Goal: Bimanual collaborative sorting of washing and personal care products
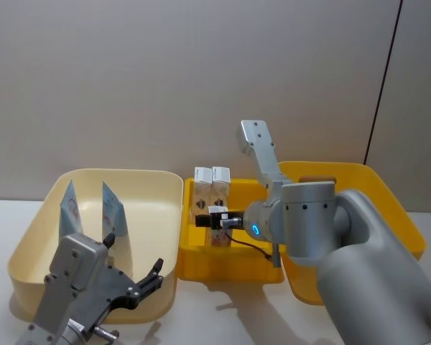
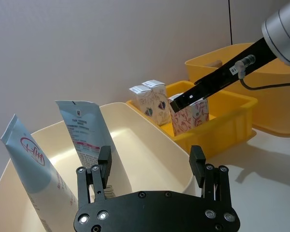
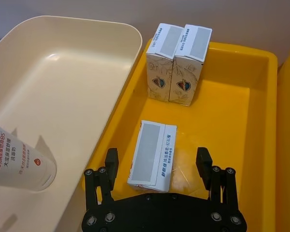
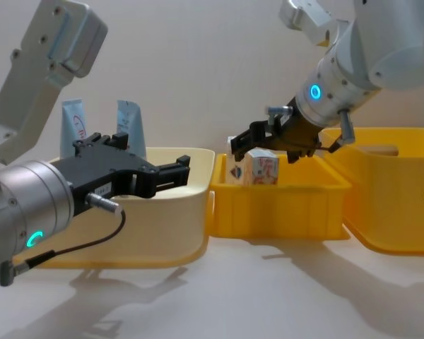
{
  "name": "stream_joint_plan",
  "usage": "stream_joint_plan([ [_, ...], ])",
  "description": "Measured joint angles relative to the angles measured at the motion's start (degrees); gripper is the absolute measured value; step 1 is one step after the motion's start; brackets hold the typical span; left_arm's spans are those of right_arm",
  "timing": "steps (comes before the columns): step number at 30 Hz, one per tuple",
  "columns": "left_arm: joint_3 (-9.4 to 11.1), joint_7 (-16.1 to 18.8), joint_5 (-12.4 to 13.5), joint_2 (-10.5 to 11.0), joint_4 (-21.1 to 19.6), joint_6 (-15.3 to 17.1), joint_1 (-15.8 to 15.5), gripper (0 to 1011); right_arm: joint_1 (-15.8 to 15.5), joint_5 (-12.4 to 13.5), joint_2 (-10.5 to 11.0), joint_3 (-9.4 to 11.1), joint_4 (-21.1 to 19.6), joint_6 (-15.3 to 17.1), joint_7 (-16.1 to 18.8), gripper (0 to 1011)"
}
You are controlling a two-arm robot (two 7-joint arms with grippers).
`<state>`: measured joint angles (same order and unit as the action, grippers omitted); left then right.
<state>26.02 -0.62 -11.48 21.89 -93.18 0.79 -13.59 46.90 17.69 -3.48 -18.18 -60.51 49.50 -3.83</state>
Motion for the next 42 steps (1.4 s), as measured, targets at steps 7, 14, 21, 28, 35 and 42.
stream_joint_plan([
  [7,0.00,0.00,0.00,0.00,0.00,0.00,0.00,1003,0.69,-0.14,-0.65,0.33,2.30,-1.23,0.41,1001],
  [14,0.00,0.00,0.00,0.00,0.00,0.00,0.00,1003,1.21,-0.26,-1.19,0.56,3.99,-1.75,0.73,1001],
  [21,0.00,0.00,0.00,0.00,0.00,0.00,0.00,1003,1.61,-0.67,-1.62,0.46,5.79,-2.63,1.13,1001],
  [28,0.00,0.00,0.00,0.00,0.00,0.00,0.00,1003,1.76,-1.18,-1.76,0.16,6.84,-3.37,1.49,1001],
  [35,0.00,0.00,0.00,0.00,0.00,0.00,0.00,1003,1.83,-1.46,-1.85,-0.02,7.44,-3.88,1.72,887],
  [42,0.00,0.00,0.00,0.00,0.00,0.00,0.00,1003,1.87,-1.61,-1.88,-0.10,7.72,-4.07,1.80,674],
])
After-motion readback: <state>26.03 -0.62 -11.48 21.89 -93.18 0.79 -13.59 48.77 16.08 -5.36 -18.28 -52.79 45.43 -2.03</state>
